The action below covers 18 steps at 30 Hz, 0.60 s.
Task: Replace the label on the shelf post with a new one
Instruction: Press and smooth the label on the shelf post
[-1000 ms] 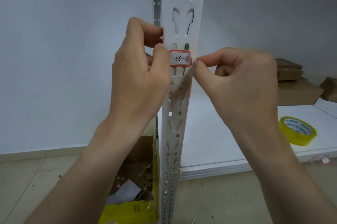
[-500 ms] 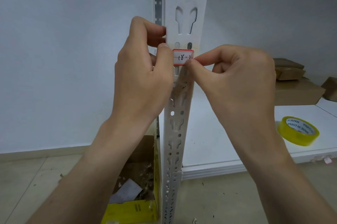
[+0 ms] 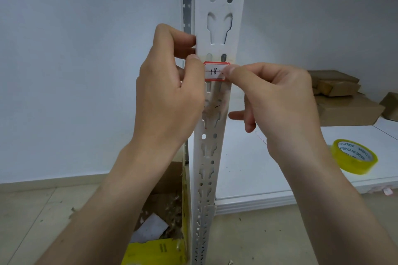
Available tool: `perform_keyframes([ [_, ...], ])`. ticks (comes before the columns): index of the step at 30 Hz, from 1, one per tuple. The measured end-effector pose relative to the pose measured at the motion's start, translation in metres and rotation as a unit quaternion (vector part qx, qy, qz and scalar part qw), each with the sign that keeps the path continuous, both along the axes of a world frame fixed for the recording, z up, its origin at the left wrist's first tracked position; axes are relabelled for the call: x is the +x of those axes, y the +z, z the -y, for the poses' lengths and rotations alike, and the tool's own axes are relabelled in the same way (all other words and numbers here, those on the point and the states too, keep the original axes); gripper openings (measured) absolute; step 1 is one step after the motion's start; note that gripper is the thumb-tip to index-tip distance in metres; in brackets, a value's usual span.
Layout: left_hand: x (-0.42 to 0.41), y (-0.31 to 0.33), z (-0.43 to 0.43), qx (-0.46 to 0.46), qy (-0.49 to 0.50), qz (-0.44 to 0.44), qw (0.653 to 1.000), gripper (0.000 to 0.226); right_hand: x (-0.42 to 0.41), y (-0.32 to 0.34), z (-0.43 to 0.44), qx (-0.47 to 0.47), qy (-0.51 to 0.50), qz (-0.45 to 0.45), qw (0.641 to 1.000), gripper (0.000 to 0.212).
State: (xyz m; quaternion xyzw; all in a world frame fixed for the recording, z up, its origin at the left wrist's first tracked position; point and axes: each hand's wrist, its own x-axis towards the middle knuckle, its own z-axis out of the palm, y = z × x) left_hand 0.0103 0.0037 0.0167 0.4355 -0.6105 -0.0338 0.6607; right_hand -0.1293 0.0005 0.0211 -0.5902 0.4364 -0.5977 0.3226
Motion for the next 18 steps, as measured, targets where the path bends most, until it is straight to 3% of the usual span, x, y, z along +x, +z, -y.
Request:
perform_keyframes([
  [3,-0.001,0.0,0.0,0.002,0.001,0.0,1.0,0.012,-0.004,-0.003,0.002,-0.037,-0.014,-0.026,0.999,0.024],
  [9,-0.001,-0.001,-0.001,-0.001,0.006,0.003,1.0,0.008,-0.01,-0.016,0.01,-0.225,-0.076,-0.119,0.964,0.016],
  [12,0.0,-0.001,0.0,-0.002,0.007,0.003,1.0,0.008,-0.013,-0.018,0.012,-0.261,-0.074,-0.167,0.948,0.005],
  [18,0.0,-0.001,0.001,-0.005,0.008,0.004,1.0,0.009,-0.017,-0.02,0.018,-0.3,-0.072,-0.217,0.926,0.013],
])
